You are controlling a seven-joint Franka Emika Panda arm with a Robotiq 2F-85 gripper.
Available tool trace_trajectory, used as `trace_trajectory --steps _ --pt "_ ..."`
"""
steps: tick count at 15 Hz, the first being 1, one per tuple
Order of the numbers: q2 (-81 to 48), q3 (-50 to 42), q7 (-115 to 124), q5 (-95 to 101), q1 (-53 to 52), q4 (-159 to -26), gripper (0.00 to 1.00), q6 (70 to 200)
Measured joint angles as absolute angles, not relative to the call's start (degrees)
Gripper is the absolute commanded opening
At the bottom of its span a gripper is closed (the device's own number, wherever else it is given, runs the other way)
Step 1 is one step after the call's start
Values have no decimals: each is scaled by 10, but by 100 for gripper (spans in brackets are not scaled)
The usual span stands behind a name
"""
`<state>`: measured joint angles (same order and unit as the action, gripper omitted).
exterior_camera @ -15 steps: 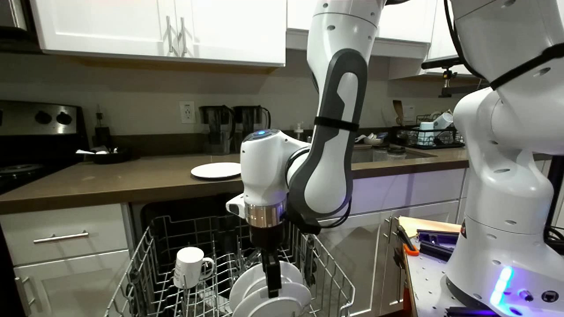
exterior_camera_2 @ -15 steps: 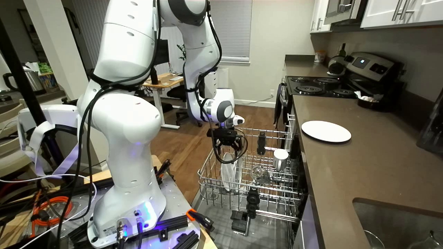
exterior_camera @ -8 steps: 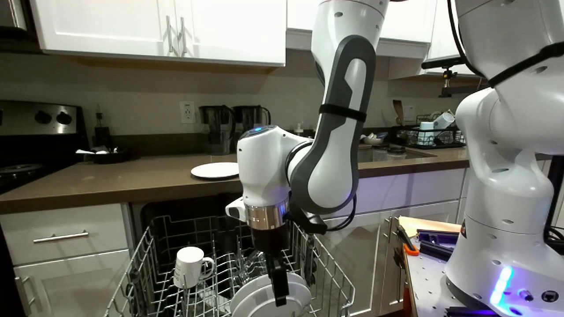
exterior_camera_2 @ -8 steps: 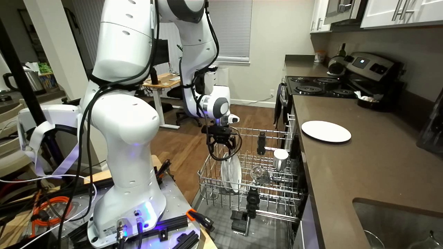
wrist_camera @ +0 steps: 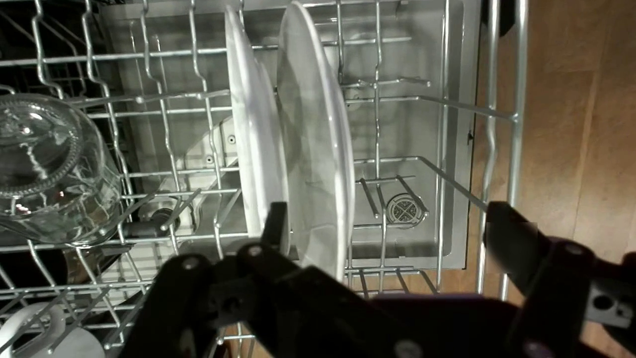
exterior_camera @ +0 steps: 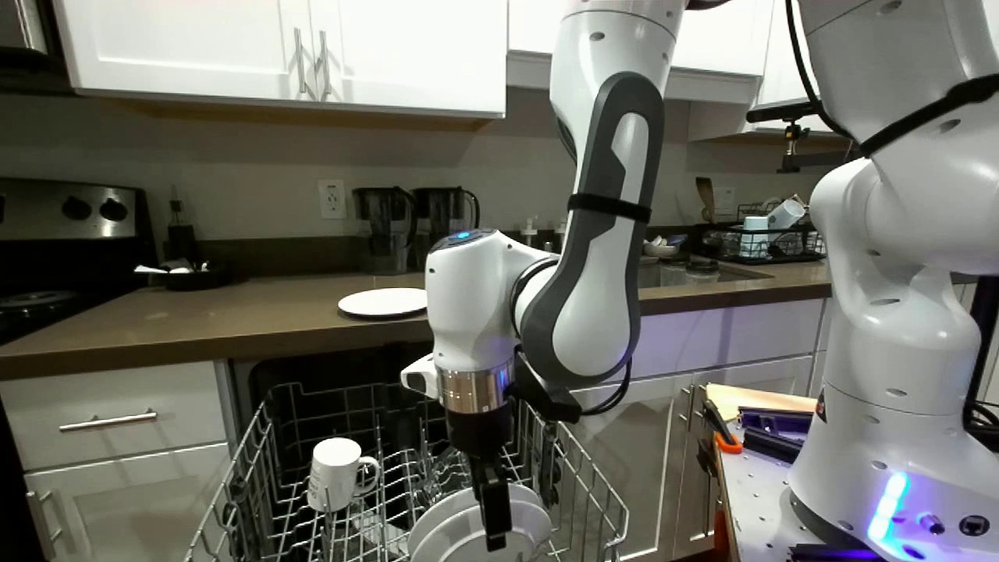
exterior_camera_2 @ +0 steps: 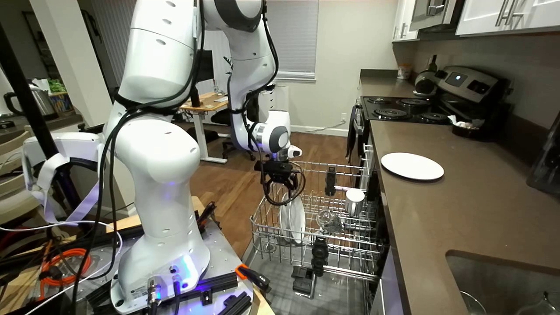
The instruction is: Remove a plate from the dishwasher and put it on top of the plate on the counter
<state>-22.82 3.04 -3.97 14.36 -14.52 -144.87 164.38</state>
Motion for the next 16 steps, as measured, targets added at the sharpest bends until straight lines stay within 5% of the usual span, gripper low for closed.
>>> trace_trajectory --steps 5,6,12,13,14,15,16 --pt "-263 30 -40 143 -141 -1441 100 1666" --pt "-267 29 -40 143 -141 -1440 75 1669" --pt "-282 28 -40 143 -143 -1431 39 1678" --pt "-287 28 -40 143 -143 -1430 72 1681" --pt "-293 28 -40 143 -143 -1428 80 1685" --pt "-299 28 -40 143 -143 -1426 30 1689" --pt "-303 27 -40 143 -143 -1424 33 1691"
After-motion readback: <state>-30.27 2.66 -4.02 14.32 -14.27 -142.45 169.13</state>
